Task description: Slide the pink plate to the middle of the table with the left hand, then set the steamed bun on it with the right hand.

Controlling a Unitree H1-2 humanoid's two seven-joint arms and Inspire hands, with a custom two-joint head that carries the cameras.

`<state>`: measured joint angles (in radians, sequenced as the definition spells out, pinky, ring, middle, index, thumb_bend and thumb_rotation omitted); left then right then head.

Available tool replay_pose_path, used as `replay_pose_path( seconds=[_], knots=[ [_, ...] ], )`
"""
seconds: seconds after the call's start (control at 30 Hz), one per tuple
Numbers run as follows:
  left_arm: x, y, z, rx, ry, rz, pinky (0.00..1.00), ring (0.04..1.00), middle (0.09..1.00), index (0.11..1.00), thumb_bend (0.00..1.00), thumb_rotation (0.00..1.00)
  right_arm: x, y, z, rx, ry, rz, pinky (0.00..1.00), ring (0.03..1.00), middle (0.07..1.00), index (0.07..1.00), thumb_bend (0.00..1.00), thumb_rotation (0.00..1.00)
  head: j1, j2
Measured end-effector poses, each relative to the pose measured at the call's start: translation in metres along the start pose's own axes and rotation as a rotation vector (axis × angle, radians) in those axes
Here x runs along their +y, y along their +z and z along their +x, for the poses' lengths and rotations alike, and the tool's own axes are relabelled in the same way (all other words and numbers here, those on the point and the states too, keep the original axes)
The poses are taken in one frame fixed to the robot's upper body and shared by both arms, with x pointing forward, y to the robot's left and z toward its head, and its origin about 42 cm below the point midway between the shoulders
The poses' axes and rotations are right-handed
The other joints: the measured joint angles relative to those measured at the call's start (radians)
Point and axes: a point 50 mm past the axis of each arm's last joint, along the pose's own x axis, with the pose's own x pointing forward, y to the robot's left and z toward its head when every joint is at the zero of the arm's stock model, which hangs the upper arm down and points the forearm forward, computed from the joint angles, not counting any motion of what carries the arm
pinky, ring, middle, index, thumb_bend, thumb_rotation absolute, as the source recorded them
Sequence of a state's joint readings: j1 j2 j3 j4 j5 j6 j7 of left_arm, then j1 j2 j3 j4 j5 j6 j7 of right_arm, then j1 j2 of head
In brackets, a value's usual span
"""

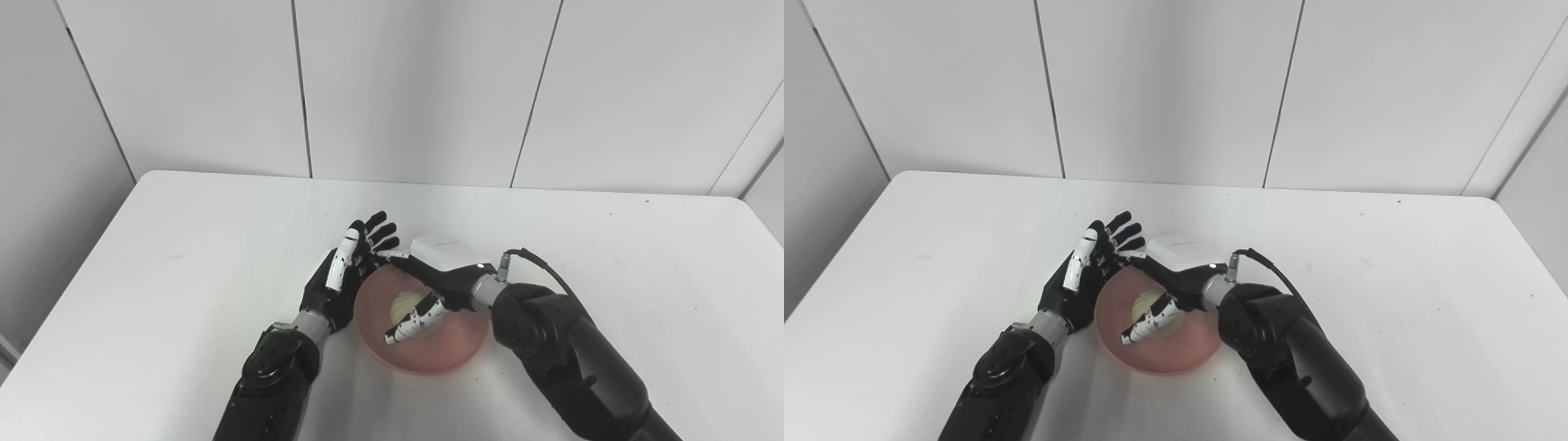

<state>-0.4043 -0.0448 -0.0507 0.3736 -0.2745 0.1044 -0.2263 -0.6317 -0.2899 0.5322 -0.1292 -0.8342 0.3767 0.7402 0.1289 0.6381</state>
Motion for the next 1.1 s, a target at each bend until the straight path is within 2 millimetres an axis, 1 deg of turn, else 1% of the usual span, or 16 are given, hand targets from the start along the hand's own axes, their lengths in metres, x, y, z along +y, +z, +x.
replay_pose_path(
  seconds=[0.1, 0.17, 0.3, 0.43, 0.5, 0.53, 0.6, 0.63, 0.67, 0.7, 0.77, 0.8, 0.83, 0.93, 1.03, 1.1],
  knots=[
    [-0.001, 0.000, 0.000, 0.002, -0.005, 0.008, 0.92, 0.923, 0.945, 0.945, 0.45, 1.00, -0.005, 0.003, -0.004, -0.003, 0.005, 0.000, 0.82, 0.947, 0.999, 0.997, 0.93, 0.77, 0.000, 0.000],
    [-0.001, 0.000, 0.000, 0.003, -0.008, 0.013, 0.93, 0.921, 0.941, 0.945, 0.47, 1.00, -0.007, 0.005, -0.006, -0.005, 0.000, -0.004, 0.85, 0.956, 1.000, 1.000, 0.93, 0.83, -0.008, -0.005],
    [0.000, 0.000, 0.000, 0.001, -0.003, 0.005, 0.92, 0.915, 0.928, 0.936, 0.45, 1.00, -0.015, 0.007, -0.013, -0.016, -0.035, -0.010, 0.84, 0.954, 1.000, 1.000, 0.93, 0.84, -0.009, -0.008],
    [0.001, 0.000, -0.001, 0.000, -0.003, -0.002, 0.92, 0.913, 0.917, 0.932, 0.43, 1.00, -0.024, 0.004, -0.020, -0.015, -0.073, -0.010, 0.81, 0.939, 0.995, 1.000, 0.93, 0.81, -0.021, -0.018],
    [0.002, 0.000, -0.001, -0.001, -0.002, -0.011, 0.93, 0.917, 0.924, 0.939, 0.43, 1.00, -0.029, 0.000, -0.022, -0.015, -0.102, 0.009, 0.82, 0.931, 0.986, 0.998, 0.93, 0.81, -0.029, -0.023],
    [0.002, 0.000, -0.001, -0.001, -0.003, -0.012, 0.93, 0.916, 0.922, 0.937, 0.44, 1.00, -0.032, -0.003, -0.024, -0.020, -0.123, 0.022, 0.80, 0.908, 0.968, 0.986, 0.91, 0.78, -0.031, -0.025],
    [0.002, 0.000, -0.001, -0.001, -0.003, -0.015, 0.93, 0.915, 0.921, 0.937, 0.44, 1.00, -0.036, -0.010, -0.028, -0.039, -0.197, 0.061, 0.79, 0.898, 0.960, 0.981, 0.90, 0.76, -0.031, -0.026],
    [0.002, 0.000, -0.001, -0.001, -0.002, -0.016, 0.93, 0.915, 0.921, 0.938, 0.44, 1.00, -0.036, -0.014, -0.030, -0.050, -0.234, 0.084, 0.76, 0.879, 0.944, 0.970, 0.89, 0.74, -0.034, -0.028],
    [0.002, 0.000, 0.000, -0.001, -0.002, -0.017, 0.92, 0.914, 0.921, 0.938, 0.44, 1.00, -0.035, -0.019, -0.032, -0.060, -0.280, 0.112, 0.74, 0.873, 0.938, 0.966, 0.89, 0.73, -0.034, -0.028],
    [0.003, 0.000, 0.000, -0.001, -0.002, -0.017, 0.92, 0.911, 0.917, 0.936, 0.44, 1.00, -0.032, -0.026, -0.033, -0.060, -0.329, 0.148, 0.76, 0.881, 0.943, 0.975, 0.88, 0.75, -0.034, -0.028],
    [0.003, 0.000, 0.000, 0.001, 0.000, -0.017, 0.91, 0.904, 0.912, 0.930, 0.44, 1.00, -0.022, -0.039, -0.033, -0.050, -0.398, 0.208, 0.78, 0.897, 0.959, 0.992, 0.88, 0.81, -0.038, -0.029],
    [0.003, 0.000, 0.001, 0.002, 0.000, -0.017, 0.90, 0.901, 0.909, 0.928, 0.44, 1.00, -0.016, -0.045, -0.033, -0.041, -0.422, 0.235, 0.81, 0.911, 0.971, 0.997, 0.87, 0.86, -0.043, -0.031],
    [0.004, 0.000, 0.001, 0.002, 0.001, -0.017, 0.90, 0.897, 0.904, 0.926, 0.44, 1.00, -0.011, -0.051, -0.033, -0.028, -0.436, 0.259, 0.86, 0.941, 0.991, 0.999, 0.87, 0.94, -0.051, -0.034],
    [0.005, 0.000, 0.000, 0.001, 0.003, -0.015, 0.91, 0.898, 0.905, 0.929, 0.44, 1.00, -0.001, -0.066, -0.036, 0.007, -0.493, 0.318, 0.88, 0.962, 0.999, 1.000, 0.87, 0.99, -0.063, -0.038],
    [0.006, 0.000, -0.001, 0.000, 0.004, -0.012, 0.92, 0.910, 0.919, 0.941, 0.45, 1.00, -0.002, -0.073, -0.041, 0.019, -0.573, 0.387, 0.88, 0.974, 1.000, 1.000, 0.86, 1.00, -0.066, -0.040],
    [0.007, 0.000, -0.001, 0.002, 0.002, -0.009, 0.93, 0.920, 0.929, 0.950, 0.45, 1.00, -0.003, -0.076, -0.041, 0.007, -0.630, 0.442, 0.90, 0.983, 1.000, 1.000, 0.84, 1.00, -0.071, -0.041]
  ],
)
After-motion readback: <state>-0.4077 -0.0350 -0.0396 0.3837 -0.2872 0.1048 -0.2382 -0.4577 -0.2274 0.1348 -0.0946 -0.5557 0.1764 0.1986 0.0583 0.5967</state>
